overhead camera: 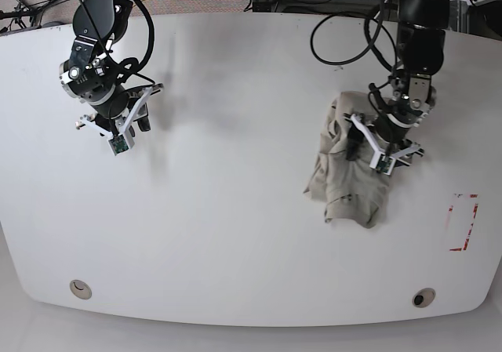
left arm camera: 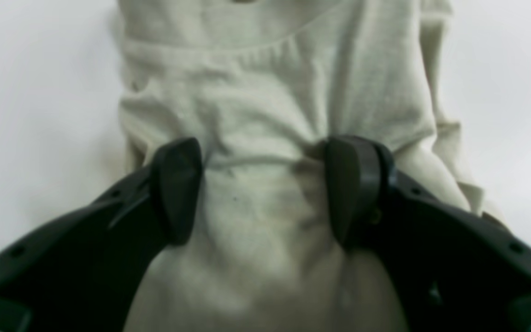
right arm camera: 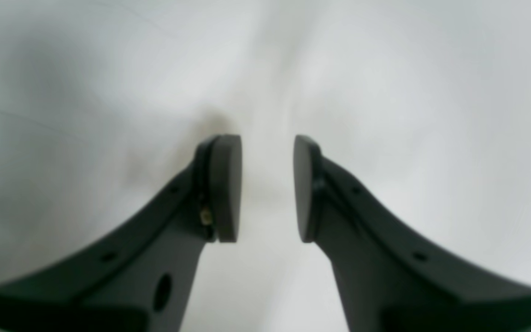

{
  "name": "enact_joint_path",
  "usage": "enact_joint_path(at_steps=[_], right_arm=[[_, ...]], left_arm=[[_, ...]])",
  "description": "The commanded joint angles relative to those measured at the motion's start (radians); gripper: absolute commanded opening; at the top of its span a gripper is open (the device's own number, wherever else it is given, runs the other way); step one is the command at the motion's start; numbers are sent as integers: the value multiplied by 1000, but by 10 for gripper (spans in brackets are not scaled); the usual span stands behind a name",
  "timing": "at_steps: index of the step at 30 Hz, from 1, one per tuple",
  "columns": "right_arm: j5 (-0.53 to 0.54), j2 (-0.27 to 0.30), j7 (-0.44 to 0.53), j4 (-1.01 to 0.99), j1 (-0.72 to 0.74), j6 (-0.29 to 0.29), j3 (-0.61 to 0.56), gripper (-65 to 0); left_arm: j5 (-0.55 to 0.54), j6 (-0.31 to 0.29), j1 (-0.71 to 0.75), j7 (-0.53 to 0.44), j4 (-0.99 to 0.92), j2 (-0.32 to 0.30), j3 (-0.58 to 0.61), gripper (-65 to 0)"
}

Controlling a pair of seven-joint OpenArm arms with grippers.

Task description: Fold the T-shirt properly

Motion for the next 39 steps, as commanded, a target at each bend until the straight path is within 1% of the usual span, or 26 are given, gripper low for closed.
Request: enact_joint_path(at_steps=[1,4,6,10,13,16,18,20,22,25,28,31,34,35,38,39], right_arm=[[13,10,19,23,13,-1,-2,-471],[13,-1,19,22,13,-1,-1,-471],[13,-9,19,22,13,-1,4,-471],[13,-15,19,23,13,-1,4,-471],[13,-15,19,23,12,-1,4,-471],[13,-18,19,23,10,-1,2,-471],[13,-19,19,23,6,-1,-2,-471],[13,-23,19,23,6,-1,-2,-471],[11,-33,19,23,6,-1,2,-471],[11,-35,19,23,6,-1,2,-471],[11,-38,22,23,6,-1,1,-471],[8,-38,25,23,6,-1,2,-471],[5,-33,40,23,2,-1,4,-471],[4,-33,60,23,-1,-1,4,-471],[2,-32,154,19,-34,-1,4,-471],[0,-32,201,17,-47,-1,4,-471]], left_arm=[[97,-50,26,153,-25,-78,-65,-261],[98,-137,60,153,-25,-147,-163,-261],[98,-183,77,153,-28,-191,-218,-261],[98,-235,95,145,-102,-288,-289,-261],[97,-249,91,119,-199,-340,-323,-262],[97,-249,88,35,-318,-385,-346,-262],[97,-249,74,-39,-386,-415,-343,-262],[97,-249,54,-71,-433,-435,-344,-262],[97,-251,26,-74,-455,-448,-346,-262],[95,-291,-13,-74,-457,-451,-352,-262],[95,-352,-47,-69,-424,-451,-398,-264],[95,-419,-52,-11,-312,-446,-467,-264],[95,-420,-50,60,-174,-434,-484,-264],[95,-420,-50,73,-130,-414,-484,-264],[95,-420,-43,78,-30,-365,-485,-264],[95,-420,-26,76,7,-342,-485,-264]])
